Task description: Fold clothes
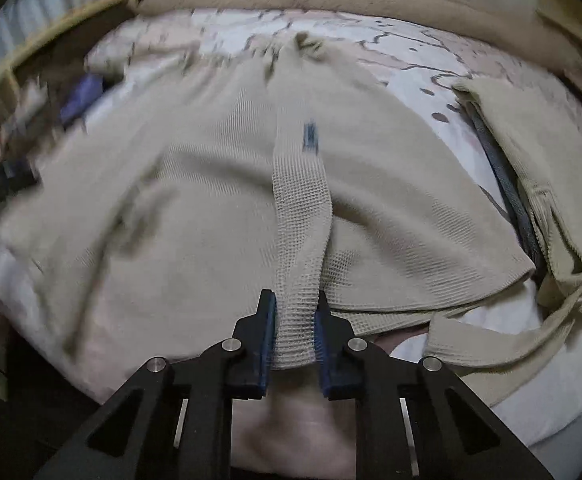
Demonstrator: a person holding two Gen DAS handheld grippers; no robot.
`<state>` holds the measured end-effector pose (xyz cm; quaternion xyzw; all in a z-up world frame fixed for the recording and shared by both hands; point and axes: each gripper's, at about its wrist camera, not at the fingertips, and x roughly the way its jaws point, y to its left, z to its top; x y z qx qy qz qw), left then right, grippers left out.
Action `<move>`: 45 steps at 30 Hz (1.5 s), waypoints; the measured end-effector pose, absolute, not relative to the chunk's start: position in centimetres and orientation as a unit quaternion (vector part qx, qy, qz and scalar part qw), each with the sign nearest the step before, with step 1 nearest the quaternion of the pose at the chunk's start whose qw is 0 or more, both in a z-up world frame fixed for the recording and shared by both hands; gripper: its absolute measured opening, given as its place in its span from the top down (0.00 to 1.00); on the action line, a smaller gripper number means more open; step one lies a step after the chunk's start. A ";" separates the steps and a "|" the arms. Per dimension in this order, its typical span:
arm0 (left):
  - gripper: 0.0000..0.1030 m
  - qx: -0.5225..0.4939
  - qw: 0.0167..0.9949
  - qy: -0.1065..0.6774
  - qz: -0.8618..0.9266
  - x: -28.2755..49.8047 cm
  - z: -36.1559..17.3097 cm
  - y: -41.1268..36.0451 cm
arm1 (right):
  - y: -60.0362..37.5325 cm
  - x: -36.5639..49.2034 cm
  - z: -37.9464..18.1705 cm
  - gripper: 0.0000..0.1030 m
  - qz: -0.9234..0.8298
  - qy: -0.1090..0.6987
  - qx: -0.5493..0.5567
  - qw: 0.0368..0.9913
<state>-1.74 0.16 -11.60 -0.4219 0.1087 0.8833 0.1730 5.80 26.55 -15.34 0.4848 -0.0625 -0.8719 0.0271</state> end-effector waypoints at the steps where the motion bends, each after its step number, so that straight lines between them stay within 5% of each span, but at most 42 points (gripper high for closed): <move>1: 0.47 -0.422 0.173 0.107 0.884 -1.7 -11.6 0.0 | 26.6 5.8 -14.3 0.83 -0.877 -0.067 0.476 0.030; 10: 0.47 -0.422 0.173 0.087 0.885 -1.7 -11.4 -1.2 | 25.3 5.8 -8.0 0.83 -0.903 -0.070 0.420 0.066; 15: 0.47 -0.423 0.179 0.077 0.885 -1.6 -11.4 -1.7 | 25.8 5.1 -10.4 0.82 -0.893 -0.070 0.444 0.034; 21: 0.47 -0.419 0.247 0.065 0.872 -0.8 -11.4 0.7 | 28.9 6.0 -14.8 0.82 -0.861 -0.186 0.471 0.039; 31: 0.47 -0.321 0.461 0.227 0.796 6.4 -13.3 14.8 | 30.6 8.6 -18.6 0.82 -0.817 -0.284 0.498 0.055; 34: 0.47 -0.295 0.489 0.268 0.776 8.3 -14.1 16.5 | 30.6 9.0 -18.7 0.83 -0.810 -0.310 0.488 0.095; 36: 0.47 -0.282 0.502 0.285 0.766 9.2 -14.5 17.1 | 30.3 8.9 -18.6 0.97 -0.805 -0.317 0.488 0.115; 43: 0.47 -0.277 0.487 0.311 0.768 9.5 -16.0 18.8 | 30.7 8.2 -18.5 0.97 -0.793 -0.351 0.479 0.136; 44: 0.49 -0.277 0.484 0.311 0.769 9.4 -16.2 19.0 | 30.6 8.0 -18.5 0.97 -0.793 -0.350 0.480 0.137; 45: 0.65 -0.277 0.482 0.312 0.771 9.3 -16.4 19.2 | 30.5 8.0 -18.4 0.97 -0.793 -0.348 0.480 0.138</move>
